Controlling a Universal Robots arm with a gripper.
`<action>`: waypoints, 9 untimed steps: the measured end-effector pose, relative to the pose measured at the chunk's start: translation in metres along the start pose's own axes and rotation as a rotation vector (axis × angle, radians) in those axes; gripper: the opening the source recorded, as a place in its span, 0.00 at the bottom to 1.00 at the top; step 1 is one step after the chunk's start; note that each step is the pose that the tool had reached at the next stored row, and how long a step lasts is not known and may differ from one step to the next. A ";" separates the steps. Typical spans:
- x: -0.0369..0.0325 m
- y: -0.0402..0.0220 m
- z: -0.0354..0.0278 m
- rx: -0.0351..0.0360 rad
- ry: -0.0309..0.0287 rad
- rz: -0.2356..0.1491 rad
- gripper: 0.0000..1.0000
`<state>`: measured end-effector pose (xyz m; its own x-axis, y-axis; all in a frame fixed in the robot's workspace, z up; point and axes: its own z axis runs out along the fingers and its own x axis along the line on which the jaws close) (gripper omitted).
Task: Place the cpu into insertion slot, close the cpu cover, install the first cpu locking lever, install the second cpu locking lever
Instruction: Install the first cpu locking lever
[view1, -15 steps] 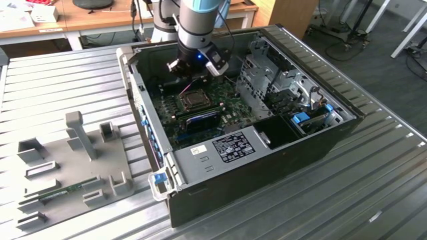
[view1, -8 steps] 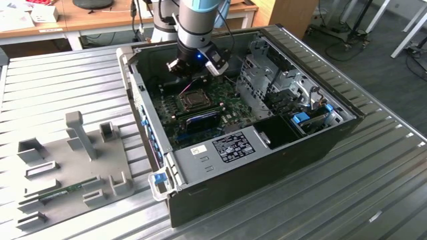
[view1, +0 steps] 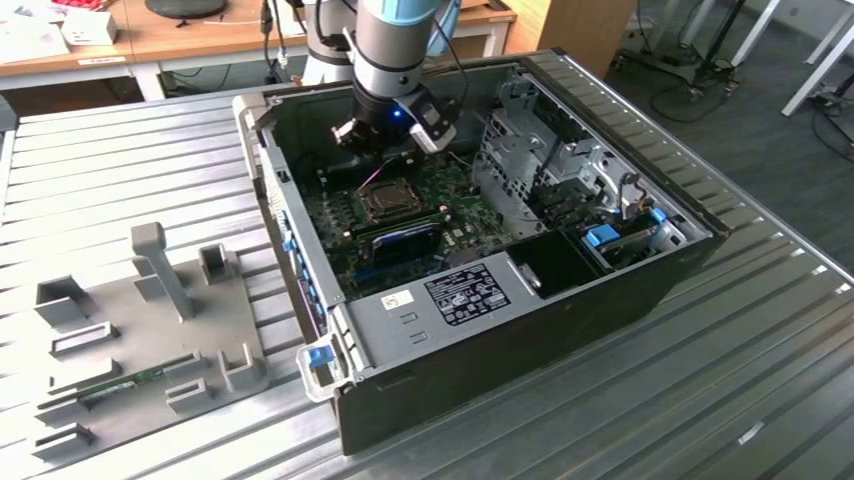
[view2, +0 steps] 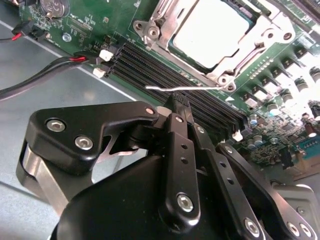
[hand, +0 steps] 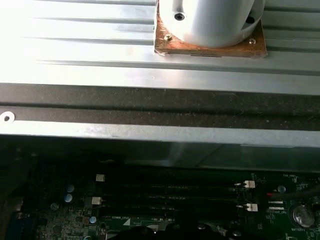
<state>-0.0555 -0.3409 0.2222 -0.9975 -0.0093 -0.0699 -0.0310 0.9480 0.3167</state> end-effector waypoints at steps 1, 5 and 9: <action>0.0000 -0.0006 -0.0002 0.0002 0.0000 0.000 0.10; 0.0001 -0.0018 -0.0004 0.0009 0.0000 0.000 0.10; 0.0001 -0.0020 0.0002 0.0012 0.0000 0.000 0.10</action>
<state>-0.0555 -0.3428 0.2214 -0.9975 -0.0093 -0.0699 -0.0310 0.9484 0.3156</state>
